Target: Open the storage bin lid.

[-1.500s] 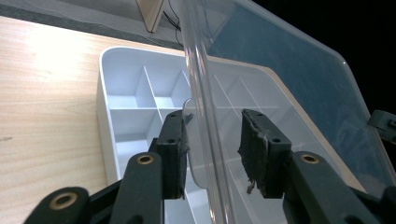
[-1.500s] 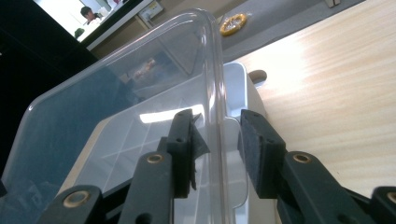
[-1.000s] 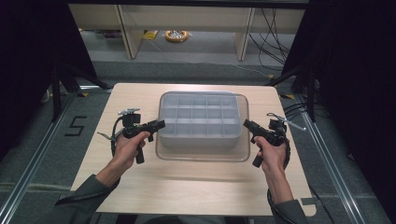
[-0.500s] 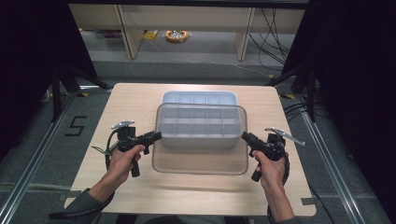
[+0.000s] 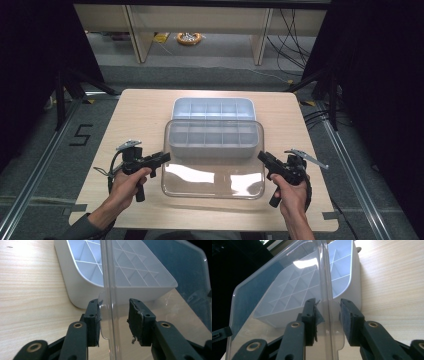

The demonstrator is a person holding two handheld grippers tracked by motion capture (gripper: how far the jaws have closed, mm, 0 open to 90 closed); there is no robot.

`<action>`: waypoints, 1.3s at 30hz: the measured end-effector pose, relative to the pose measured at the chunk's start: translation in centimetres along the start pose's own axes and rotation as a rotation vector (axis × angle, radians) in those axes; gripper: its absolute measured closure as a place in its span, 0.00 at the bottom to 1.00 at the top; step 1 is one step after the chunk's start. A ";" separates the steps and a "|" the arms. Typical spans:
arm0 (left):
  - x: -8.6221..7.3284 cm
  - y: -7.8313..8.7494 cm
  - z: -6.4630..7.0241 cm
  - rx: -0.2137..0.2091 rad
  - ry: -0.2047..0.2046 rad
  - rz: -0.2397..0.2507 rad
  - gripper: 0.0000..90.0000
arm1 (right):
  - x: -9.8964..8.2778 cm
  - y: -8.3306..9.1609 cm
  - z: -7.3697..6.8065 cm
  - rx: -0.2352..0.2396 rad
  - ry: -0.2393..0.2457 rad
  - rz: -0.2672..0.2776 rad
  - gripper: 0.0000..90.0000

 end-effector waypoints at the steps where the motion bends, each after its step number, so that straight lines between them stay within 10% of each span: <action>1: -0.1 0.1 -0.2 0.002 -0.002 0.001 0.68 | -0.2 0.0 -0.3 0.015 -0.013 0.001 0.75; 23: -5.2 2.0 -0.6 -0.043 0.034 -0.084 0.70 | -4.4 2.5 -0.5 0.036 -0.073 -0.040 0.75; 30: -6.4 2.4 -0.9 -0.042 0.020 -0.114 0.70 | -5.6 2.9 -0.2 0.048 -0.025 -0.039 0.75; 31: -6.5 2.4 -1.0 -0.039 0.025 -0.114 0.70 | -5.8 3.0 -0.7 0.053 -0.092 -0.051 0.75; 39: -7.9 2.6 -1.6 -0.033 0.036 -0.143 0.69 | -7.3 3.0 -0.4 0.022 -0.049 -0.078 0.75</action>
Point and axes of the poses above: each handheld gripper's, and its own axes: y roughly backward along the jaws, x roughly out of its top, z roughly to its right, the point moved 8 cm from there along -y, roughly forward along the jaws, and after that the axes turned 8 degrees about y, right-handed, at the moved point
